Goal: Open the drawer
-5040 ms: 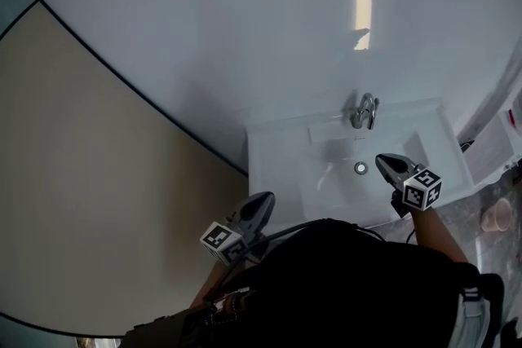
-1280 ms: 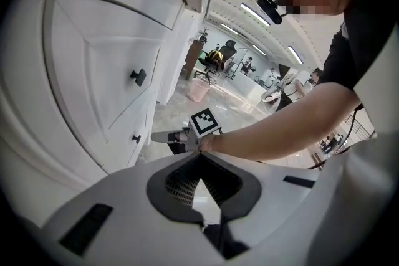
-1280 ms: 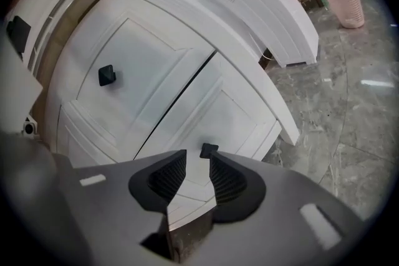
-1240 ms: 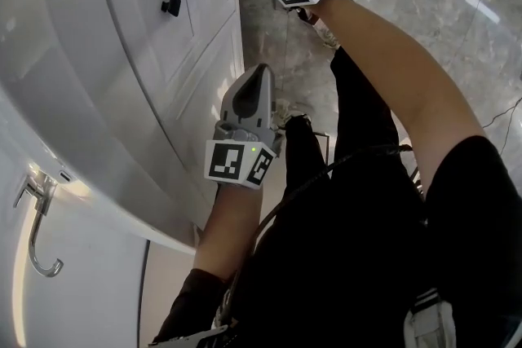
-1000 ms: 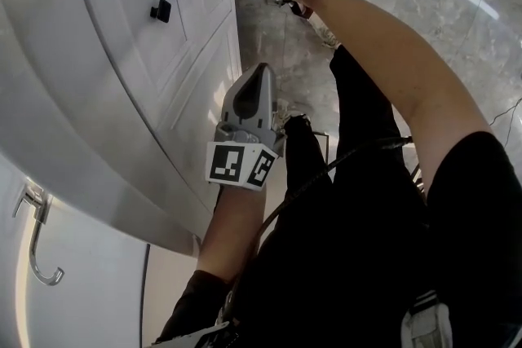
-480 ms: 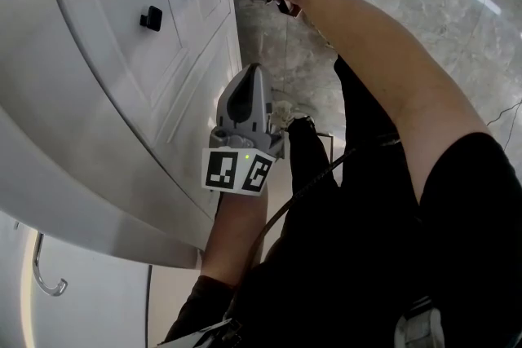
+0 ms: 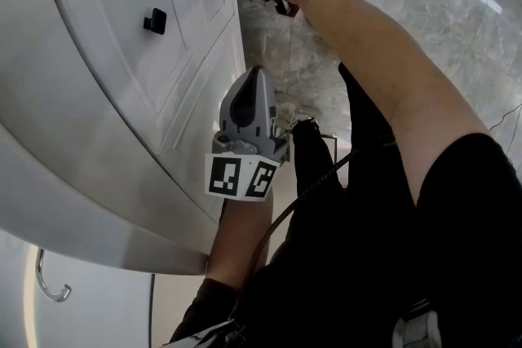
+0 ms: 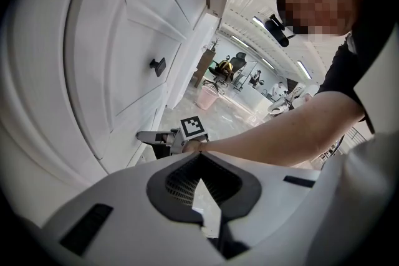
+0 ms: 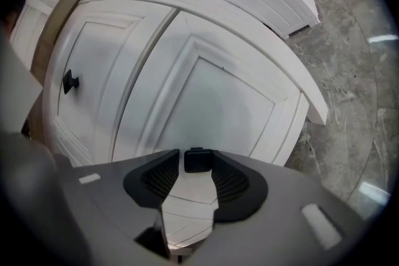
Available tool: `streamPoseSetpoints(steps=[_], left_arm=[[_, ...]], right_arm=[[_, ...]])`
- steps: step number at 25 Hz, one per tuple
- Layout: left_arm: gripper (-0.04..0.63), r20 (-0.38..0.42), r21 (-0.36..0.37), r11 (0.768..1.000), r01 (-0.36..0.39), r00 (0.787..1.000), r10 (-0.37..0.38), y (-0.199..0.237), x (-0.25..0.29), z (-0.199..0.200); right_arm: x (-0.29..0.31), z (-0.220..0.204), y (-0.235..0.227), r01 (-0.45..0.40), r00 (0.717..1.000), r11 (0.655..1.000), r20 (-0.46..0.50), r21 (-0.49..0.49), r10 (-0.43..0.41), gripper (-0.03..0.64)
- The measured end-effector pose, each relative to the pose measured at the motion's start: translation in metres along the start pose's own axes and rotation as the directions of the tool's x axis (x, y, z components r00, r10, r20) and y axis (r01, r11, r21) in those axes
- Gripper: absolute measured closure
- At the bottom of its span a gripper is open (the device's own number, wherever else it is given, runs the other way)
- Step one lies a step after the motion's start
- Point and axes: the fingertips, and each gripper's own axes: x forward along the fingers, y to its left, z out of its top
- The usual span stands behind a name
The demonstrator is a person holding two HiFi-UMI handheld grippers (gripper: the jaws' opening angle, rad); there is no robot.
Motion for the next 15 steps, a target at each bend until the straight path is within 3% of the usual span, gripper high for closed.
streamPoseSetpoints(steps=[2, 15], left_arm=[[0.594, -0.001, 0.000, 1.000, 0.004, 1.000, -0.004, -0.0001, -0.0004, -0.0008], [0.594, 0.005, 0.003, 1.000, 0.016, 1.000, -0.016, -0.0047, -0.0033, 0.0063]], right_arm=[[-0.0011, 0.0010, -0.0009, 0.003, 1.000, 1.000, 0.004, -0.008, -0.003, 0.488], [-0.0062, 0.0011, -0.0010, 0.036, 0.999, 0.999, 0.020, -0.038, -0.035, 0.492]])
